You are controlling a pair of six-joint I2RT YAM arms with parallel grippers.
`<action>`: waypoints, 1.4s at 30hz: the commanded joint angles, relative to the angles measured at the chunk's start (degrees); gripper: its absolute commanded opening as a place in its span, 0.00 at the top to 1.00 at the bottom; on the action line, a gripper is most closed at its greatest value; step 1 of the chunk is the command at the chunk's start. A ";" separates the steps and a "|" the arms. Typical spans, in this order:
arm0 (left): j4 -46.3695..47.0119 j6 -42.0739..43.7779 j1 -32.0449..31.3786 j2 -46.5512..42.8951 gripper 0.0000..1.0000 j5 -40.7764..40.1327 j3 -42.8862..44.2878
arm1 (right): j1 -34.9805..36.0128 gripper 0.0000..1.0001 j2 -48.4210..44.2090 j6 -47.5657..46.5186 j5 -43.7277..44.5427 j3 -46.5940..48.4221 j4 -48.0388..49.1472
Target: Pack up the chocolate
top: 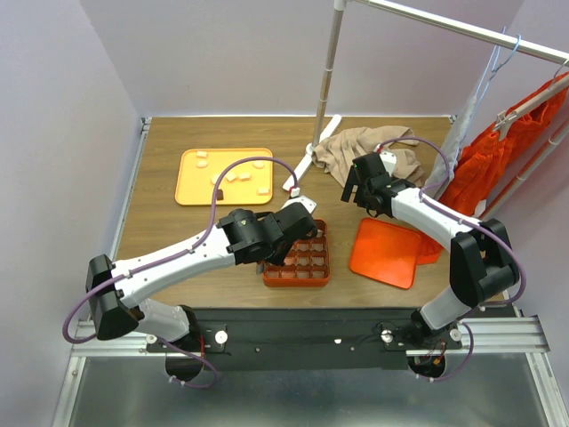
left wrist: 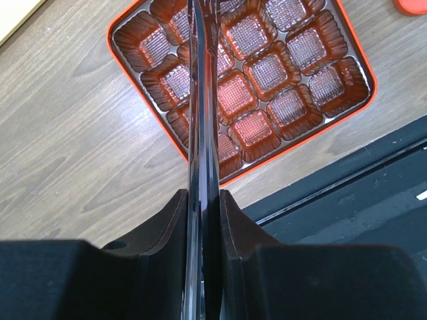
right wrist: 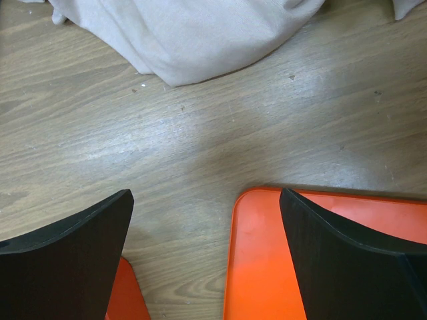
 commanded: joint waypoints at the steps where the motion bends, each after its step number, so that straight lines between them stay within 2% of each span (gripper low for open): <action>1: -0.39 -0.33 -0.46 0.77 0.69 -1.33 1.04 | -0.16 0.00 1.06 -0.60 -0.68 0.44 0.53; 12: -0.48 -0.07 -0.46 1.12 0.60 -2.03 1.92 | -0.25 0.00 1.50 -0.77 -0.68 0.53 0.62; 21: -0.66 -0.15 -0.46 1.12 0.60 -2.21 2.09 | -0.25 0.00 1.77 -0.77 -0.68 0.71 0.79; 24: -1.62 -0.68 -0.46 1.21 0.60 -3.26 2.97 | -0.25 0.00 1.68 -0.77 -0.68 0.62 0.79; 28: -3.64 -5.14 -0.20 -0.72 0.60 -8.86 5.25 | -0.25 0.00 1.59 -0.69 -0.77 0.44 0.79; 35: -3.47 -12.88 6.29 -6.17 0.61 -12.40 1.93 | -0.25 0.00 1.77 -0.77 -1.21 0.53 1.14; 40: 3.55 -13.08 18.58 -13.36 0.61 -11.26 -3.43 | -0.16 0.00 1.50 -0.77 -1.56 0.01 1.50; 42: 6.18 -13.16 21.67 -14.78 0.61 -11.00 -4.84 | -0.16 0.00 1.41 -0.86 -1.39 -0.17 1.67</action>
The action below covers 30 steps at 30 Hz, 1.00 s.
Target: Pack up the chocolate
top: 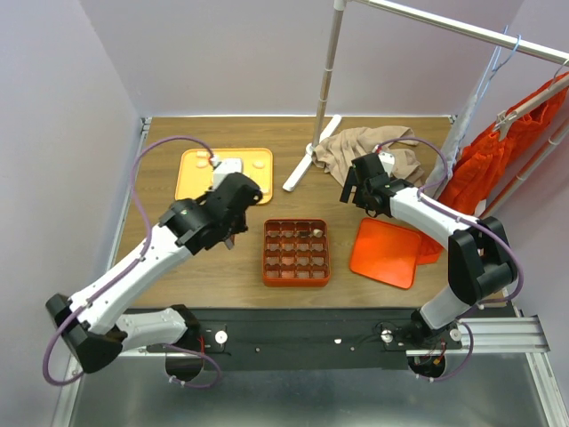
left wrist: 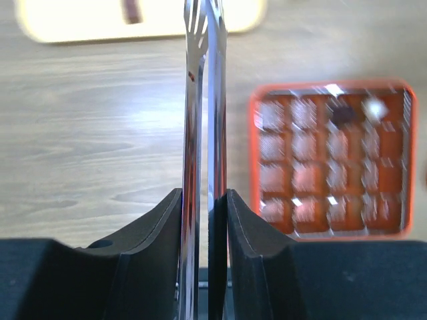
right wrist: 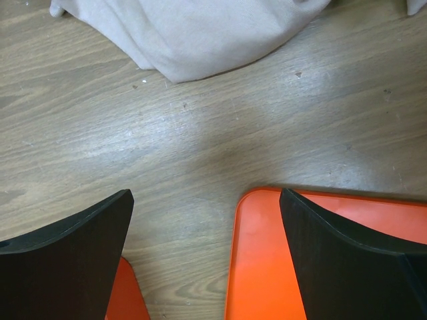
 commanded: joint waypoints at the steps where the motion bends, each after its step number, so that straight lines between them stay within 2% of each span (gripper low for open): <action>1: 6.55 -2.45 8.85 -5.56 0.59 -2.45 -4.32 | -0.25 0.00 0.34 -0.66 -0.73 -0.43 1.28; 8: 15.77 5.45 20.63 -6.62 0.55 -3.25 -10.56 | -0.25 0.00 -0.10 -0.58 -1.52 -1.14 1.98; 10: 19.11 4.50 21.53 -6.80 0.58 -3.32 -13.71 | -0.16 0.00 -0.18 -0.66 -1.61 -1.05 2.07; 15: 32.36 1.78 21.44 -11.97 0.60 -3.68 -23.91 | -0.25 0.00 -0.62 -0.75 -1.35 -1.40 2.16; 18: 36.68 0.72 21.44 -15.05 0.60 -3.51 -29.28 | -0.25 0.00 -0.89 -0.84 -1.26 -1.32 2.07; 22: 38.71 0.01 20.74 -13.49 0.60 -4.02 -31.04 | -0.25 0.00 -0.10 -0.75 -1.87 -0.88 2.25; 30: 43.81 -1.75 9.15 -6.19 0.59 -17.47 -31.58 | -0.25 0.00 0.08 -0.84 -2.05 -0.96 2.25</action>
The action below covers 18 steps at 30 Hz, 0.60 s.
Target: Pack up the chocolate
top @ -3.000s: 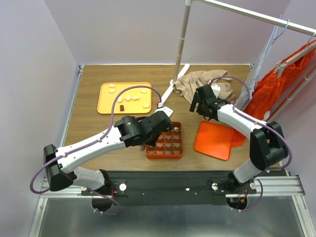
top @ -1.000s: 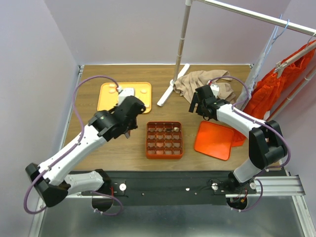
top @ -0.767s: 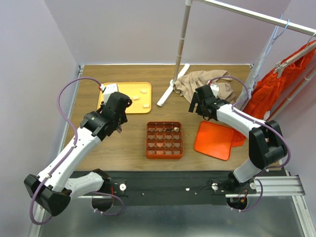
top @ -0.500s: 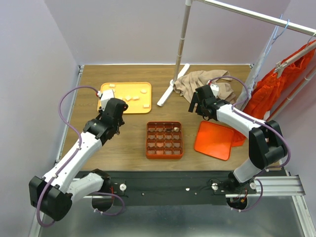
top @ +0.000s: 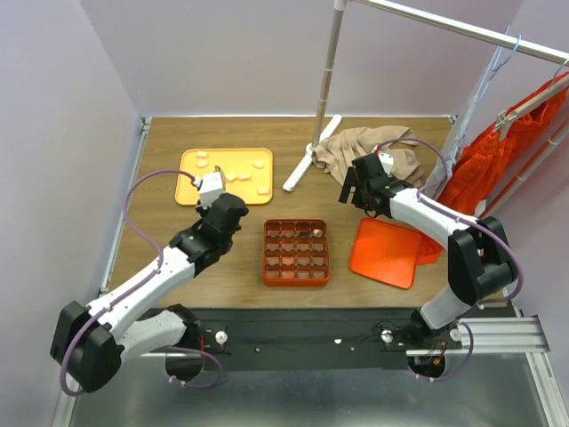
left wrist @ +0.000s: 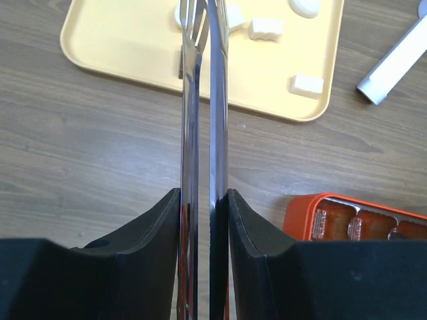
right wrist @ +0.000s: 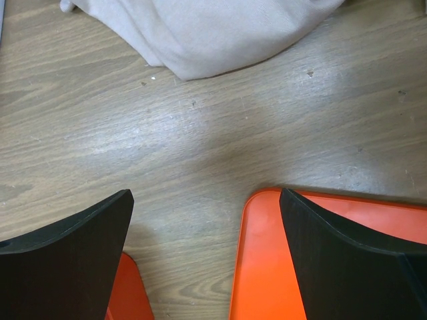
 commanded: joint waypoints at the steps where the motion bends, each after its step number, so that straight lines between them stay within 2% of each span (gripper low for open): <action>1: 6.35 -2.45 -5.83 6.00 0.59 -11.79 0.66 | -0.16 0.00 0.10 -0.53 -0.52 -0.39 0.89; 10: 9.59 -9.92 -7.86 14.54 0.57 -16.36 -1.79 | -0.16 0.00 -0.34 -0.71 -0.43 -0.66 0.80; 18: 8.38 -12.02 -8.03 21.39 0.55 -17.42 2.15 | -0.25 0.00 -0.25 -0.53 -0.87 -0.66 0.80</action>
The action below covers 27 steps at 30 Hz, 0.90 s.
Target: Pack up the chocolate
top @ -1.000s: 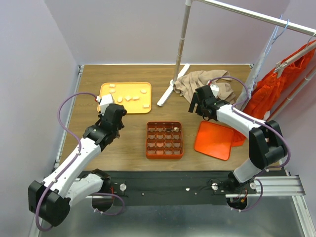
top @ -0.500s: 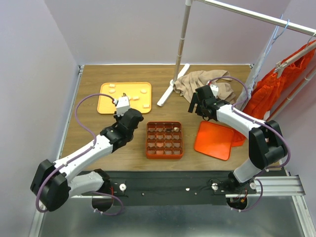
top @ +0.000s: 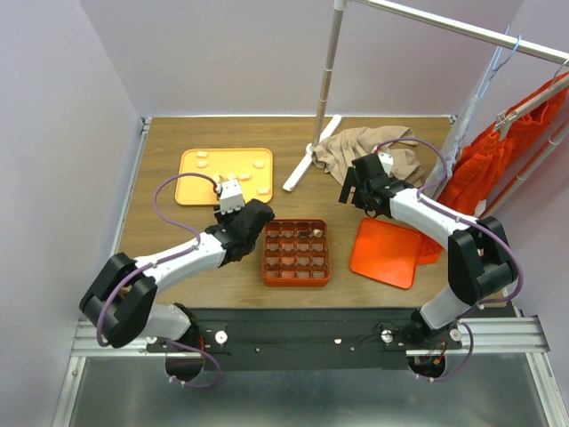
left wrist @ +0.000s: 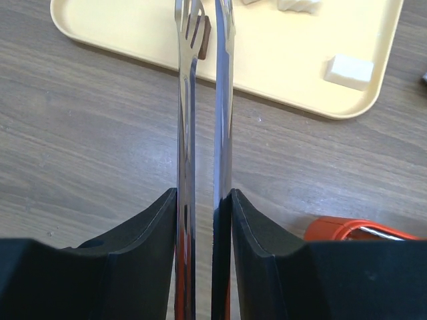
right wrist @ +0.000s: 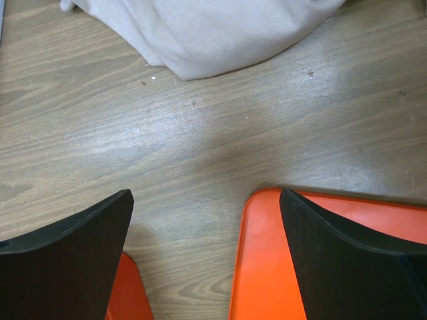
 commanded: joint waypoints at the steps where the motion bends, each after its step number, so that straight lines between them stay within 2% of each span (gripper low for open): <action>1: -2.06 -6.64 0.09 4.44 0.54 -4.94 3.82 | -0.25 0.00 -0.16 -0.47 -0.74 -0.59 0.76; 3: -4.27 -11.84 0.89 7.51 0.50 -4.25 6.10 | -0.16 0.00 -0.16 -0.29 -1.09 -0.59 0.76; 11: -2.79 -15.54 0.63 16.92 0.50 -3.98 6.38 | -0.16 0.00 -0.78 -0.64 -1.09 -0.77 0.85; 19: -2.18 -16.95 0.28 17.37 0.46 -2.75 6.55 | -0.16 0.00 -0.87 -0.73 -1.27 -0.86 0.76; 27: 0.72 -15.55 0.28 13.68 0.27 -1.43 3.83 | -0.25 0.00 -1.04 -0.82 -1.53 -1.03 0.76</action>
